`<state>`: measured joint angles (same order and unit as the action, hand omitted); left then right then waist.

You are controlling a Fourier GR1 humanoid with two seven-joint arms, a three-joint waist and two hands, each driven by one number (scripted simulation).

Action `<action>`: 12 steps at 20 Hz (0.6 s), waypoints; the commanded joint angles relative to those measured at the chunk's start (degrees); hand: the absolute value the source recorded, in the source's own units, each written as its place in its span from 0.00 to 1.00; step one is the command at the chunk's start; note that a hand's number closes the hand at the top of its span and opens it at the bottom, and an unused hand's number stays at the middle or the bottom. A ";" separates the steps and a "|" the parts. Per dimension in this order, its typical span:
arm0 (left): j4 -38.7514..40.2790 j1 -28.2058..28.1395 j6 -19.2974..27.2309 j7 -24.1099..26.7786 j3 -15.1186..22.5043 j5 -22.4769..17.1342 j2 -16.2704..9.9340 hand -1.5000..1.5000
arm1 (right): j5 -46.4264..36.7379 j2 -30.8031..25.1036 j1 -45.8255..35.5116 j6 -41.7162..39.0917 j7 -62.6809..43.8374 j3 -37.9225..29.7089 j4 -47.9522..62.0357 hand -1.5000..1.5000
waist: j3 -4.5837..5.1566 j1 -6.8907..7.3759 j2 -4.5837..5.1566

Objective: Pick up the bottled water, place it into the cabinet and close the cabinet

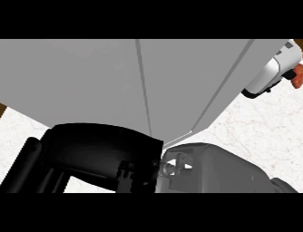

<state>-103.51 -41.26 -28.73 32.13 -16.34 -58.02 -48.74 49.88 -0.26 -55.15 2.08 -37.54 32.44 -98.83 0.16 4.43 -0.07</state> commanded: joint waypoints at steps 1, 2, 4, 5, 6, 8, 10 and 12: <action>3.11 -0.67 -3.82 0.97 -1.79 1.46 1.95 0.00 | 6.66 0.25 -6.57 2.02 0.03 -3.42 7.98 1.00 | -0.06 -1.92 0.09; 1.19 -4.63 -4.72 0.52 -3.84 -0.18 2.55 0.00 | 6.08 0.25 -2.81 -1.35 -0.17 -5.21 8.83 1.00 | -0.16 -1.89 0.07; 1.25 -4.22 -4.42 -0.43 -6.05 -1.03 2.68 0.00 | 6.49 0.26 -0.44 -4.68 3.44 -3.83 12.89 1.00 | -0.17 -2.16 0.20; -0.04 -6.35 -5.90 0.45 -6.11 1.28 4.99 0.00 | 6.82 0.26 -0.76 -3.89 0.42 -6.55 11.59 1.00 | -0.18 -2.48 0.00; 1.05 -1.54 -3.58 -1.51 -5.18 -0.14 3.52 0.00 | 6.04 0.26 0.02 -8.26 1.61 -6.70 16.10 1.00 | -0.16 -3.13 0.31; 2.49 -2.26 -6.07 -1.71 -7.03 -0.45 4.17 0.00 | 6.48 -1.51 0.49 -9.47 1.37 -8.54 17.44 1.00 | -0.16 -3.28 0.19; 0.81 -4.25 -6.40 -2.08 -7.20 0.04 6.22 0.00 | 6.66 -4.19 3.71 -14.15 3.45 -10.50 19.00 1.00 | -0.20 -3.12 0.19; 2.58 -2.84 -7.04 -1.89 -6.50 3.77 8.55 0.00 | 5.82 -2.27 0.48 -13.37 3.85 -12.85 23.33 1.00 | -0.14 -3.15 0.16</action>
<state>-102.04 -44.05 -32.94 29.16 -22.64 -57.18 -43.35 55.48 -1.58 -54.38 -8.11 -34.41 23.74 -80.61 0.01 1.54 0.08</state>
